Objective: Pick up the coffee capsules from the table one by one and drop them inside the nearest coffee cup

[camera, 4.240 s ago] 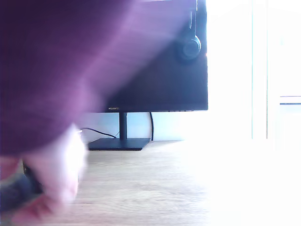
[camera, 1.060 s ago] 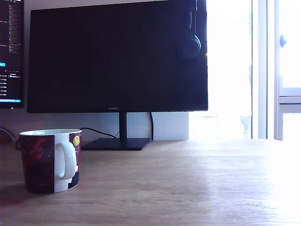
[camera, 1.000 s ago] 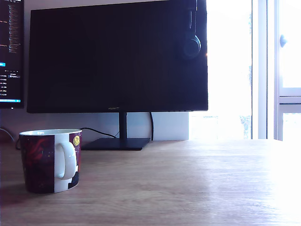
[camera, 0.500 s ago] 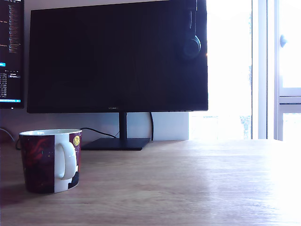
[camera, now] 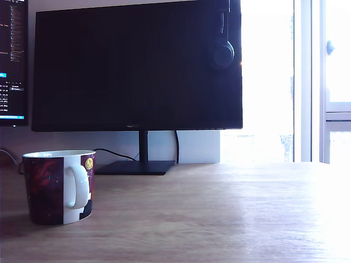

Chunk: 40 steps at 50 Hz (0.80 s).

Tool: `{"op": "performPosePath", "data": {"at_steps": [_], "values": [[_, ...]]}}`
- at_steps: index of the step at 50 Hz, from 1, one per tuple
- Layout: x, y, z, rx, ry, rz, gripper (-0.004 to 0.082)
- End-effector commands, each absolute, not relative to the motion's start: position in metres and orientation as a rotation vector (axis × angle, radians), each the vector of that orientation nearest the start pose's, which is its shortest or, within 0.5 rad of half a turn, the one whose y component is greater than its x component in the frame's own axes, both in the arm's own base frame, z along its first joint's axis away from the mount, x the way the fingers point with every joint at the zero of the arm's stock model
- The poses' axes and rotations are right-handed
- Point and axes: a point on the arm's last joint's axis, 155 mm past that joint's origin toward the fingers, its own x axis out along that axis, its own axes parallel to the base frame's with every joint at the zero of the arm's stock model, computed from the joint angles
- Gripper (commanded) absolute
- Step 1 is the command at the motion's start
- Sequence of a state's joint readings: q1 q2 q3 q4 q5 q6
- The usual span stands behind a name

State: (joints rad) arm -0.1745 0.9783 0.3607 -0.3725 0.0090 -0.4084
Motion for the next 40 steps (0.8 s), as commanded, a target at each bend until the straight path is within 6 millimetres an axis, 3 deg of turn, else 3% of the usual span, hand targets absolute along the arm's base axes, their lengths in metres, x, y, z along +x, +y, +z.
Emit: {"op": "performPosePath", "data": {"at_steps": [1, 4, 8, 18, 21, 32, 40], "values": [[0.235, -0.043, 0.009, -0.282, 1.032, 0.038, 0.0777], [0.234, -0.043, 0.009, -0.282, 1.035, 0.038, 0.0767], [0.23, -0.042, 0.005, -0.278, 1.058, 0.044, 0.0682], [0.222, -0.041, -0.008, -0.271, 1.123, 0.061, 0.0276], [0.223, -0.041, -0.009, -0.27, 1.125, 0.061, 0.0197], [0.226, -0.043, -0.009, -0.267, 1.116, 0.047, 0.0071], [0.228, -0.043, -0.007, -0.265, 1.107, 0.043, 0.0053]]}}
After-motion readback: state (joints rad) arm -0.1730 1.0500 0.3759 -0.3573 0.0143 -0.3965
